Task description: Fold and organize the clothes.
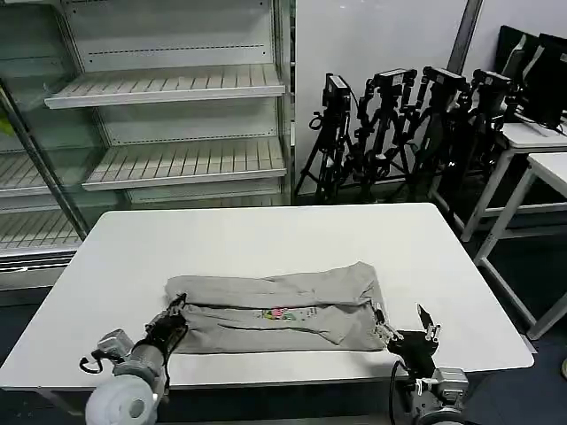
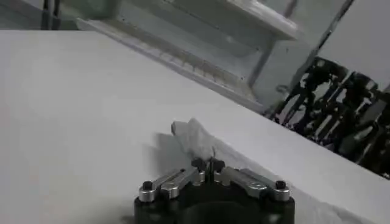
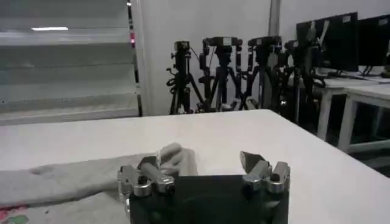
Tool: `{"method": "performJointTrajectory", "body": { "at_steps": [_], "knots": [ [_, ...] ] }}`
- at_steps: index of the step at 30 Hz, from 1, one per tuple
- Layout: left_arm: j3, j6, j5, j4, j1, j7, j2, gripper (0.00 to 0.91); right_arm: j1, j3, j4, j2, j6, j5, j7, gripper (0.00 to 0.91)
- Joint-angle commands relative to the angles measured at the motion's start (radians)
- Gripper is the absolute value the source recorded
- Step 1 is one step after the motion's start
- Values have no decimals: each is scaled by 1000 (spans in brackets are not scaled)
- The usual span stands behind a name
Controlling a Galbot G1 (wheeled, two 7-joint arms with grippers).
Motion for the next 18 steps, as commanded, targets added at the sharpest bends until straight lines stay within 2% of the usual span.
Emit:
{"method": "performJointTrajectory", "body": {
  "at_steps": [1,6,10,14,18],
  "knots": [
    [-245,16,-188,10,18,13,97,40,3,-2,-3,1,0,2,-1,907],
    [-358,44,-275,67,7,26,176,40,9,-1,-2,-3,-1,7,0,907],
    [-384,57,-339,49,-9,19,204,40,10,0,-4,-6,-3,8,0,907],
    [-319,83,-446,-63,-16,-5,170,40,9,-4,-7,-4,-5,6,1,907],
    [-221,105,-607,-145,-34,-41,94,40,6,-4,-8,-4,-8,4,1,907]
  ]
}}
